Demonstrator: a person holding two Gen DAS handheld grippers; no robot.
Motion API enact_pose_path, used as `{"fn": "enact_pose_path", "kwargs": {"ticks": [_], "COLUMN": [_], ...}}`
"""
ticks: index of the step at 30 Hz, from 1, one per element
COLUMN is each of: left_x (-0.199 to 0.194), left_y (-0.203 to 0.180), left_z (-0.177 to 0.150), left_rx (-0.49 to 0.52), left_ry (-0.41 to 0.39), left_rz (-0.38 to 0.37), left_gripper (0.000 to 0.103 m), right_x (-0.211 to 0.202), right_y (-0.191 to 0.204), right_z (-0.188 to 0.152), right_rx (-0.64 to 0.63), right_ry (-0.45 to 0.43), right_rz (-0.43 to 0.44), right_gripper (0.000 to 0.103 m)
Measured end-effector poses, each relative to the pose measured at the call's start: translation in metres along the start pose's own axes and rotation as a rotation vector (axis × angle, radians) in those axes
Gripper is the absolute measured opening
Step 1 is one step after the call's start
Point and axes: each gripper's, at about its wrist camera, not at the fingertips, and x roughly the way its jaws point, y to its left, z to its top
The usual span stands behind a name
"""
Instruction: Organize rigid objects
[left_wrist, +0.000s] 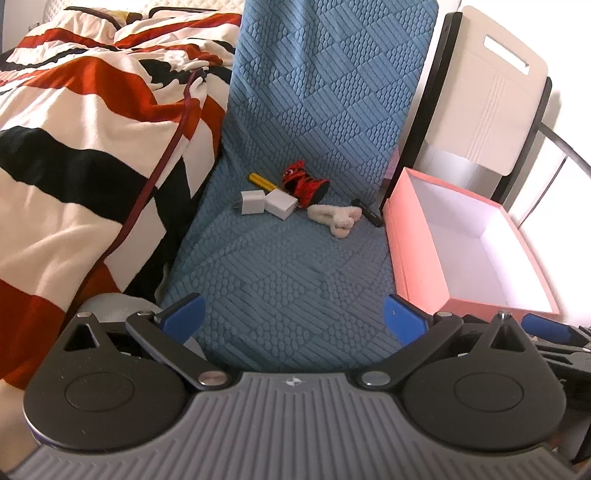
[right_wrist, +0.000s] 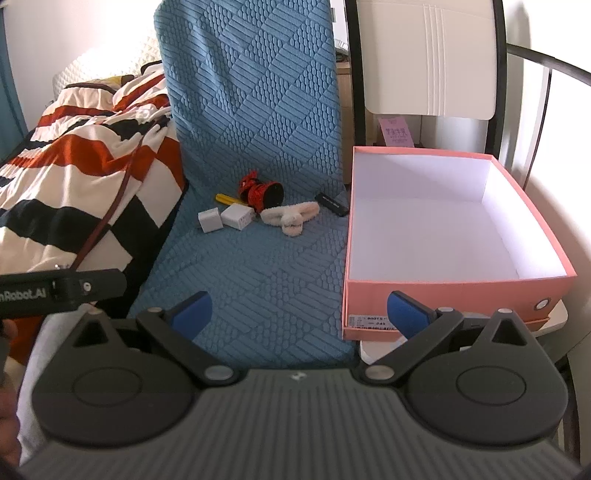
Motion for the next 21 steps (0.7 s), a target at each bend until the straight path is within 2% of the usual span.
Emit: {"fn": "enact_pose_path", "kwargs": {"ticks": [8, 14, 21], "left_x": [0.004, 0.021, 0.043], "left_y": [-0.003, 0.006, 0.016], "left_z": [0.004, 0.006, 0.017], "left_rx": [0.018, 0.013, 0.011], "left_ry": [-0.013, 0.006, -0.006], "left_rz": [-0.009, 0.001, 0.007], "left_gripper": [0.103, 0.103, 0.103], "right_x": [0.007, 0.021, 0.042], "right_y": [-0.003, -0.008, -0.008], "right_z": [0.000, 0.000, 0.002], "right_rx": [0.006, 0.053, 0.020], "right_ry": [0.008, 0.017, 0.015], "right_rz": [0.008, 0.022, 0.019], "right_gripper": [0.103, 0.103, 0.103]}}
